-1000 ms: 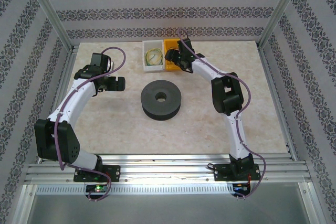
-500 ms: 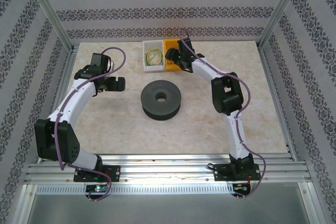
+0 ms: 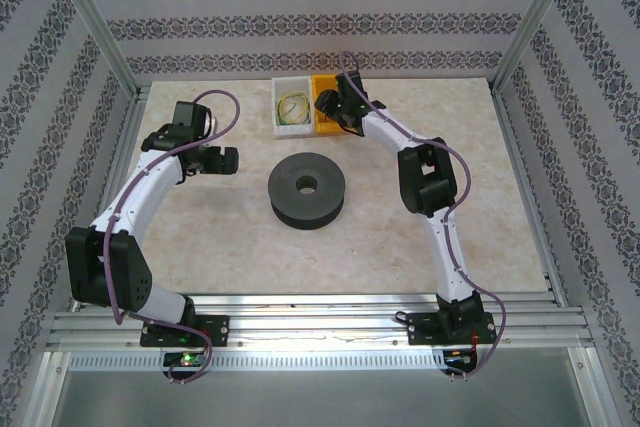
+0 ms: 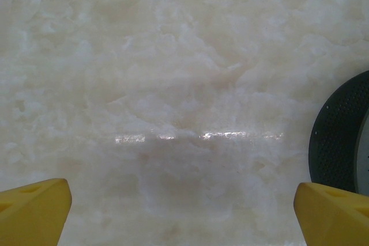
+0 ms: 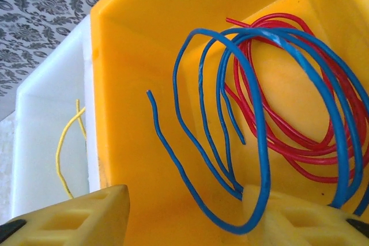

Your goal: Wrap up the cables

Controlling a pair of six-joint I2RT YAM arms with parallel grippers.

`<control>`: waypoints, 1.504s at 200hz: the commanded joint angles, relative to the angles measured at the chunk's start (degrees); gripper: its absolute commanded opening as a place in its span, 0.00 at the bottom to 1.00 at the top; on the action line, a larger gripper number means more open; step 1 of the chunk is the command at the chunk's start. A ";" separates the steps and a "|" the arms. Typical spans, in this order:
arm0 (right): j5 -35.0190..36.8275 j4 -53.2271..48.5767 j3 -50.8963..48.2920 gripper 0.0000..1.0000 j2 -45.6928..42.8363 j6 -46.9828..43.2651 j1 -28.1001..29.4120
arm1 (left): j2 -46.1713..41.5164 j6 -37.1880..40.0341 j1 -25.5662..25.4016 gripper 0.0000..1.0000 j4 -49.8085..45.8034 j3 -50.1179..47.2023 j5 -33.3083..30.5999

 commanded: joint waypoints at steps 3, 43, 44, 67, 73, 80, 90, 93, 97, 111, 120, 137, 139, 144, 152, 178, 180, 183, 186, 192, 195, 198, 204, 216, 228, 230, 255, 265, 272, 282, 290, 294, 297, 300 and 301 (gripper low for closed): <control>0.86 0.05 2.61 0.47 2.02 1.45 -0.31 | -1.51 1.11 -0.89 1.00 -0.78 -0.34 -1.12; 1.93 0.44 3.12 0.29 2.94 2.01 -0.38 | -1.53 1.23 -0.86 1.00 -0.82 -0.34 -1.20; 1.98 0.45 3.12 0.29 2.97 1.93 -0.39 | -1.51 1.23 -0.84 0.99 -0.83 -0.34 -1.21; 2.41 0.56 3.46 0.19 3.27 1.97 -0.40 | -1.33 1.32 -0.84 1.00 -1.02 -0.25 -1.27; 2.47 0.58 3.46 0.14 3.22 1.89 -0.40 | -1.40 1.36 -0.87 1.00 -1.00 -0.25 -1.30; 2.55 0.65 3.34 0.09 3.13 1.85 -0.40 | -1.40 1.32 -0.87 0.99 -1.02 -0.25 -1.36; 2.55 0.64 3.25 0.03 2.91 1.62 -0.36 | -1.38 1.32 -0.89 1.00 -1.00 -0.23 -1.47; 2.54 0.65 3.23 0.00 2.83 1.52 -0.35 | -1.41 1.32 -0.85 0.99 -1.02 -0.28 -1.48; 2.54 0.66 3.17 0.00 2.63 1.42 -0.36 | -1.34 1.33 -0.84 0.99 -0.96 -0.23 -1.48; 2.24 0.72 2.76 0.00 1.75 0.95 -0.40 | -1.32 1.31 -0.85 0.99 -0.87 -0.33 -1.52; 1.59 0.89 2.09 0.00 0.79 0.75 -0.40 | -1.08 1.32 -0.90 1.00 -1.00 -0.19 -1.55; 0.88 1.83 0.14 0.00 -2.18 -0.75 0.02 | -1.40 1.23 -0.84 1.00 -1.29 -0.05 -1.47; 0.88 1.93 -0.15 0.00 -2.60 -1.00 0.08 | -1.47 1.23 -0.90 1.00 -1.24 -0.13 -1.45; 1.00 2.25 -0.92 0.00 -3.70 -1.58 0.22 | -1.71 1.23 -0.83 0.99 -0.92 -0.46 -1.45; 0.82 2.92 -2.27 0.00 -5.33 -2.33 0.22 | -1.81 1.10 -0.86 1.00 -0.76 -0.60 -1.47; -0.28 4.10 -5.00 0.00 -10.15 -4.43 0.21 | -1.41 0.88 -0.89 1.00 -1.19 0.25 -1.17; -0.29 4.21 -5.20 0.00 -10.53 -4.56 0.26 | -1.41 0.88 -0.87 1.00 -1.17 0.27 -1.20; -0.37 4.39 -5.42 0.00 -11.11 -4.83 0.21 | -1.37 0.76 -0.83 1.00 -1.19 0.28 -1.21; -0.49 4.52 -5.79 0.00 -11.71 -5.09 0.26 | -1.35 0.79 -0.84 1.00 -1.12 0.28 -1.21; -0.67 5.03 -6.50 0.00 -12.87 -5.54 0.23 | -1.49 0.71 -0.87 1.00 -1.01 0.28 -1.09; -0.88 5.31 -6.88 0.00 -13.46 -5.72 0.24 | -1.46 0.71 -0.86 1.00 -1.02 0.25 -1.08; -1.16 5.66 -7.24 0.00 -13.98 -5.99 0.16 | -1.56 0.66 -0.84 1.00 -0.93 0.22 -1.04; -1.60 6.03 -7.96 0.00 -15.06 -6.31 0.15 | -1.66 0.62 -0.91 0.99 -0.76 0.07 -1.04; -2.88 7.53 -9.62 0.00 -17.31 -6.63 0.00 | -1.76 0.55 -0.84 1.00 -0.82 -0.11 -1.04; -4.03 9.56 -11.83 0.00 -19.70 -6.49 -0.21 | -1.96 0.44 -0.89 1.00 -0.78 -0.16 -1.04; -4.25 9.92 -12.27 0.00 -20.06 -6.50 -0.29 | -2.01 0.44 -0.84 0.99 -0.83 -0.16 -1.02; -8.20 14.39 -16.92 0.00 -25.26 -6.16 -0.92 | -2.75 0.18 -0.88 0.99 -0.93 0.44 -0.23; -11.57 16.16 -18.57 0.00 -27.27 -6.51 -1.47 | -3.14 0.00 -0.83 1.00 -0.81 1.05 0.45; -15.54 17.71 -19.34 0.00 -28.52 -7.32 -1.94 | -3.38 0.07 -0.88 1.00 -0.78 1.68 1.10; -23.13 21.49 -21.11 0.00 -30.31 -7.81 -2.76 | -3.60 0.13 -0.83 1.00 -0.75 2.89 2.21; -30.42 26.32 -23.04 0.00 -31.82 -7.99 -3.64 | -3.69 0.26 -0.89 1.00 -0.69 4.09 3.38; -34.30 29.15 -24.07 0.00 -32.52 -7.66 -4.07 | -3.75 0.33 -0.89 1.00 -0.59 4.67 4.08; -36.63 31.32 -25.18 0.00 -33.19 -7.18 -4.42 | -3.78 0.35 -0.86 0.99 -0.44 4.92 4.62; -39.21 33.71 -26.25 0.00 -33.81 -6.59 -4.83 | -3.85 0.40 -0.83 1.00 -0.24 5.32 5.21; -40.13 34.31 -26.60 0.00 -34.00 -6.41 -4.90 | -3.86 0.42 -0.88 1.00 -0.19 5.43 5.47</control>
